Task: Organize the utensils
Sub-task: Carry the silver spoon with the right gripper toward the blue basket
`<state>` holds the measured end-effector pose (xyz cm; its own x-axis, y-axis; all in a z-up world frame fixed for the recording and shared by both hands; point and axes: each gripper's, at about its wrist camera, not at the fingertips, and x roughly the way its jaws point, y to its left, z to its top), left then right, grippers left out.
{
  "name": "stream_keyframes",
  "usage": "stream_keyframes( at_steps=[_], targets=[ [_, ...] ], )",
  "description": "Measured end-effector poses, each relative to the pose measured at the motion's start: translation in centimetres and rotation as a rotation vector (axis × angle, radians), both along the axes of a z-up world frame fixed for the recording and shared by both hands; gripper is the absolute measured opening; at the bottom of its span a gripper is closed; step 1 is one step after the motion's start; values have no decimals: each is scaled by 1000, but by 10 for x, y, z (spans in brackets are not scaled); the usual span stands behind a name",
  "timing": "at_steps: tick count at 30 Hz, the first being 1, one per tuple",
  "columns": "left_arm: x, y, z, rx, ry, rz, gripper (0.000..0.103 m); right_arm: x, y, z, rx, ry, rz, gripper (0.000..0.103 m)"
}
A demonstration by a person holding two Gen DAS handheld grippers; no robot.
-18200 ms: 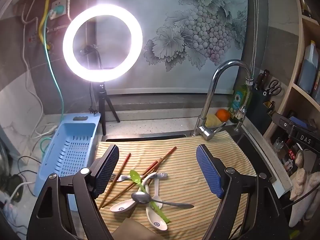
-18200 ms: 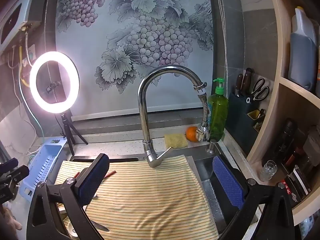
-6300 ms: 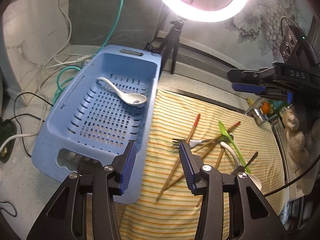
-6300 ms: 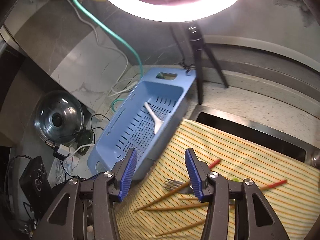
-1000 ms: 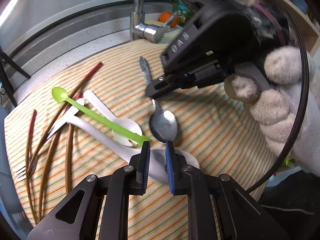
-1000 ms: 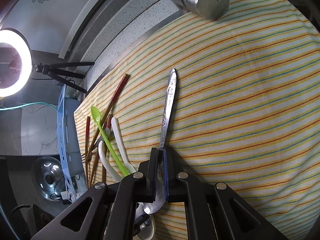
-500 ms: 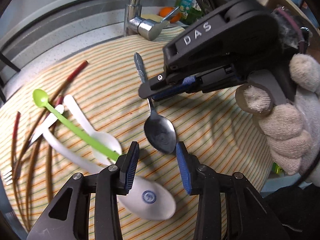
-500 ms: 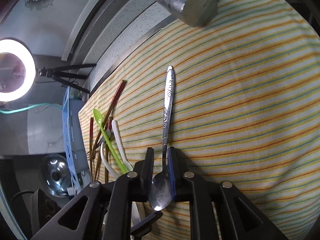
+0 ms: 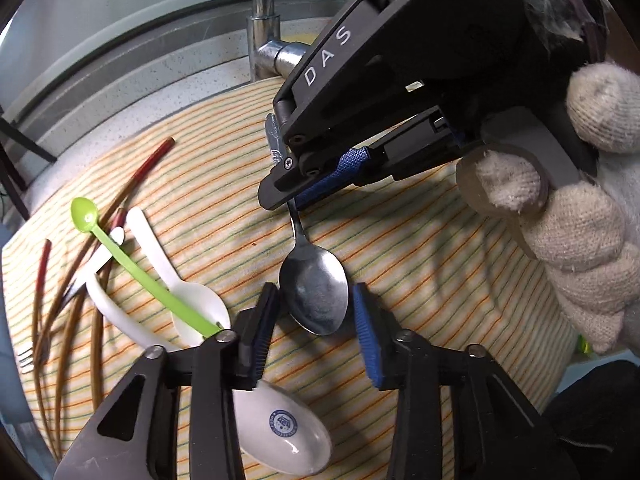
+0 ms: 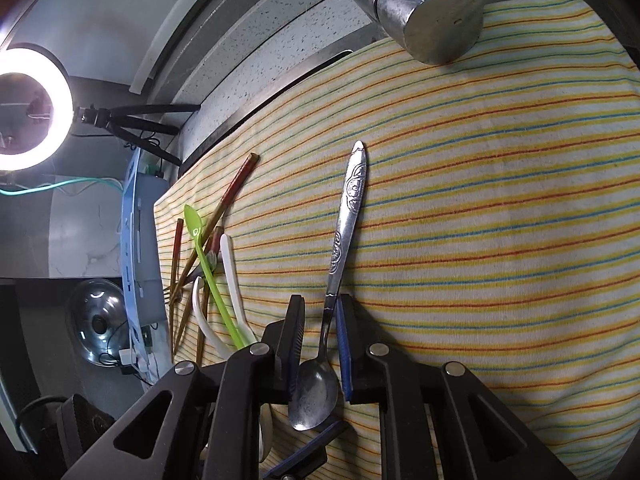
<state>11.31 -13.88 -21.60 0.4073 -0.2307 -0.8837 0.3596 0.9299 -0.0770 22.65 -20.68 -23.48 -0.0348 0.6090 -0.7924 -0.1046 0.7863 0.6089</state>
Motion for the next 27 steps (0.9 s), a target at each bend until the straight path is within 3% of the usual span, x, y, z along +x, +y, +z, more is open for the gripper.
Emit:
stream_keyframes(
  at_steps=[13, 27],
  targets=[
    [-11, 19, 1, -59, -4, 13, 33, -4, -4, 4, 18, -5, -8, 6],
    [-53, 82, 48, -75, -101, 100, 33, -19, 48, 50, 71, -81, 73, 6]
  ],
)
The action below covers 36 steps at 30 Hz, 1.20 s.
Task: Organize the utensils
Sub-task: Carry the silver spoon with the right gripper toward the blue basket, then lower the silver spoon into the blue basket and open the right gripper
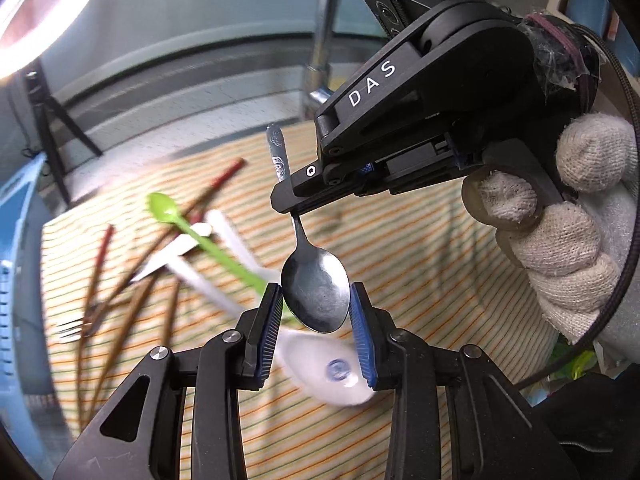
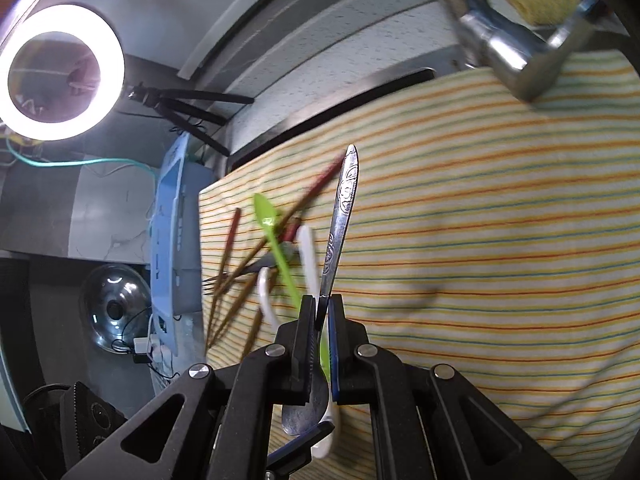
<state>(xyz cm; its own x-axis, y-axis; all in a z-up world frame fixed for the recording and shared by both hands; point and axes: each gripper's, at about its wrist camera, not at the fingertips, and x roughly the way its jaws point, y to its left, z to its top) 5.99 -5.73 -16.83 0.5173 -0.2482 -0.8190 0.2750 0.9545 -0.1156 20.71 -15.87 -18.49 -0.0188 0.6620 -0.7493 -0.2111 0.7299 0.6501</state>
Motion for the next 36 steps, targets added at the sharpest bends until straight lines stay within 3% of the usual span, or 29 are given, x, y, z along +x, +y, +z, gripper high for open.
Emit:
stream_keyframes(
  at_steps=[8, 18, 27, 36],
  targets=[
    [-32, 73, 28, 23, -67, 98, 33, -11, 76, 33, 45, -62, 95, 6],
    [-51, 157, 41, 49, -99, 219, 33, -35, 193, 45, 77, -98, 211, 6],
    [-45, 225, 25, 62, -88, 279, 33, -42, 276, 34, 67, -104, 256, 5],
    [-30, 259, 9, 52, -67, 297, 33, -28, 316, 18, 40, -117, 263, 5]
  ],
)
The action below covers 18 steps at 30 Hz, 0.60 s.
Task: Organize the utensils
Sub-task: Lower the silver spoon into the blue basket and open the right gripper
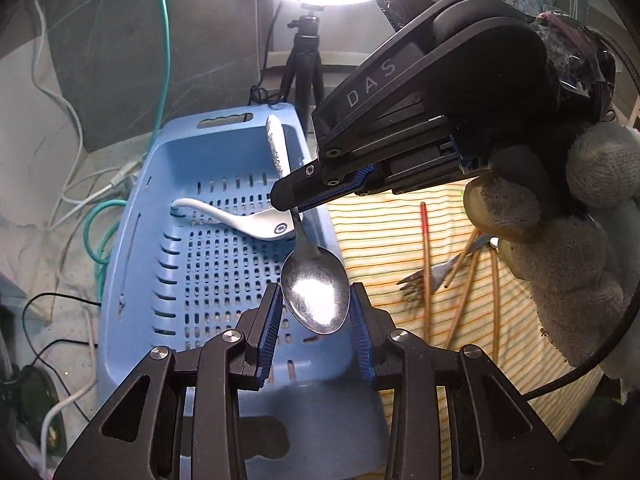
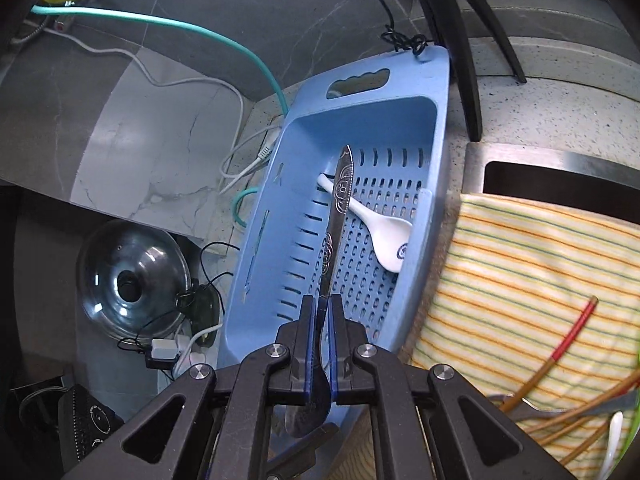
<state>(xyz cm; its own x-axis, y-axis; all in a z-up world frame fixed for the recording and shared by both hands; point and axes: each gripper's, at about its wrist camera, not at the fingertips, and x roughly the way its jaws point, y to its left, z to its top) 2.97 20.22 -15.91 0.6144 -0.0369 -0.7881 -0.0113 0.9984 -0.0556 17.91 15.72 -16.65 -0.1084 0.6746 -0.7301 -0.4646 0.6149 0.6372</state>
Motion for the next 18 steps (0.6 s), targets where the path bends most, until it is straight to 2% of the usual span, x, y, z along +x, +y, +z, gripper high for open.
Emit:
stream_keyframes(
  at_steps=[9, 12, 18],
  targets=[
    [9, 15, -9, -4, 33, 40, 33, 2, 12, -3, -30, -33, 26, 9],
    [7, 16, -6, -8, 26, 49, 33, 1, 9, 1, -25, -45, 28, 13],
    [-3, 8, 6, -5, 9, 69, 33, -2, -3, 13, -13, -63, 32, 14]
  ],
)
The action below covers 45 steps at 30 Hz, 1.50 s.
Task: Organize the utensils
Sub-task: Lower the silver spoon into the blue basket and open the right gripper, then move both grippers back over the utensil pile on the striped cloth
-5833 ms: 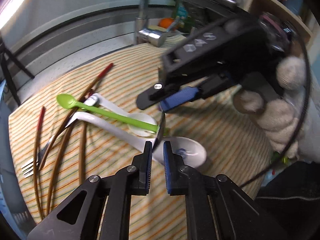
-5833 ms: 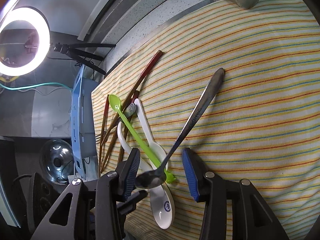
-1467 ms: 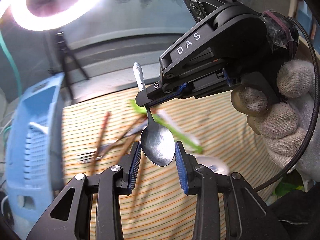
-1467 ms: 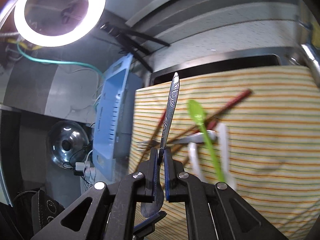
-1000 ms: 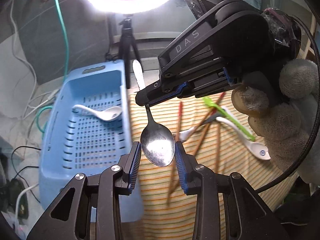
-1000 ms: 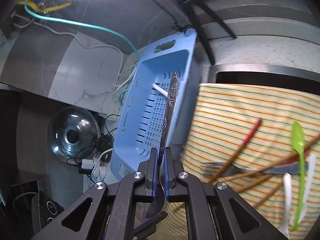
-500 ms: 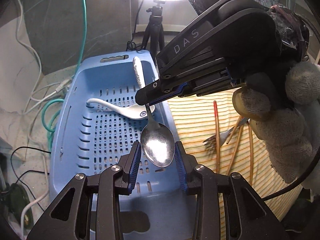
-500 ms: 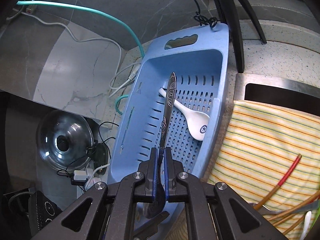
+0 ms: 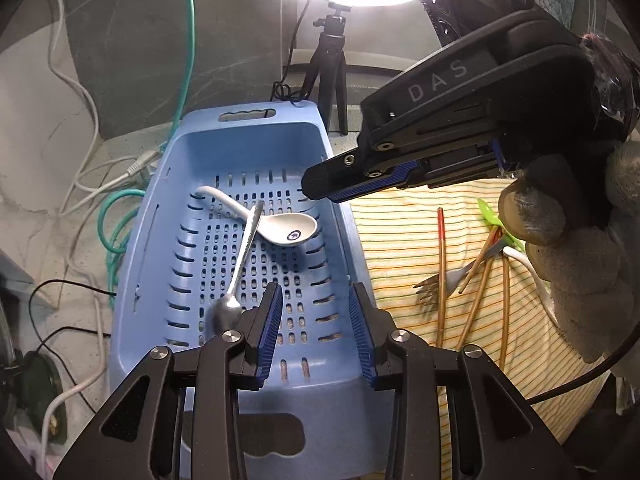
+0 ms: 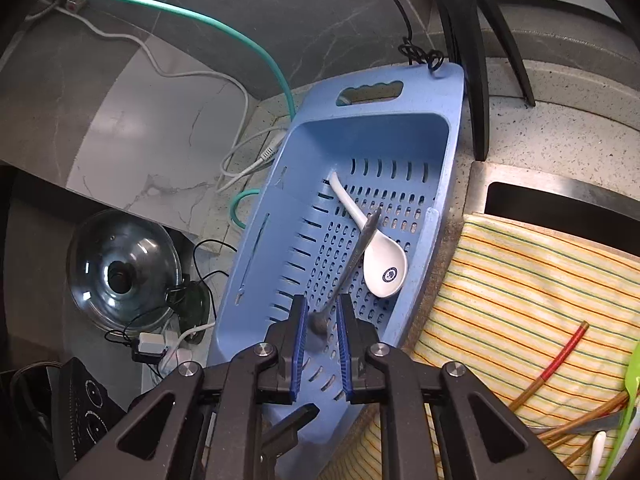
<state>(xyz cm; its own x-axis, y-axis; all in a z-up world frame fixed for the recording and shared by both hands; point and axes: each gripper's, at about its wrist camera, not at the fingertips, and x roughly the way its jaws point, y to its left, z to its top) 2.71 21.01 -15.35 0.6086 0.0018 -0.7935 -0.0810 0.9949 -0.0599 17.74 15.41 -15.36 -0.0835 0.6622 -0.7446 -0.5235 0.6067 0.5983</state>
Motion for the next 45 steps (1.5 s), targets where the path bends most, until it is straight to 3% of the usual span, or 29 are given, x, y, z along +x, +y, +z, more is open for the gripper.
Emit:
stream_keyframes(
  at_steps=[8, 19, 23, 27, 33, 36, 42, 45],
  targets=[
    [-12, -22, 16, 12, -17, 24, 33, -6, -38, 20, 8, -25, 0, 19],
    [-29, -67, 43, 16, -64, 36, 33, -7, -121, 60, 28, -105, -31, 23],
    [-34, -88, 49, 14, -68, 17, 33, -8, -159, 69, 35, -131, -55, 40],
    [-35, -109, 50, 6, -67, -7, 33, -8, -198, 74, 20, -172, -72, 41],
    [-33, -140, 44, -37, -53, -46, 34, -6, -243, 60, -26, -160, -64, 42],
    [-32, -156, 39, -52, -41, -60, 41, -3, -259, 50, -46, -153, -48, 42],
    [-33, -190, 23, -69, -1, -62, 42, 2, -269, 29, -62, -101, 18, 42],
    [-37, -205, 15, -117, 6, -36, 42, 4, -269, 19, -60, -69, 63, 42]
  ],
)
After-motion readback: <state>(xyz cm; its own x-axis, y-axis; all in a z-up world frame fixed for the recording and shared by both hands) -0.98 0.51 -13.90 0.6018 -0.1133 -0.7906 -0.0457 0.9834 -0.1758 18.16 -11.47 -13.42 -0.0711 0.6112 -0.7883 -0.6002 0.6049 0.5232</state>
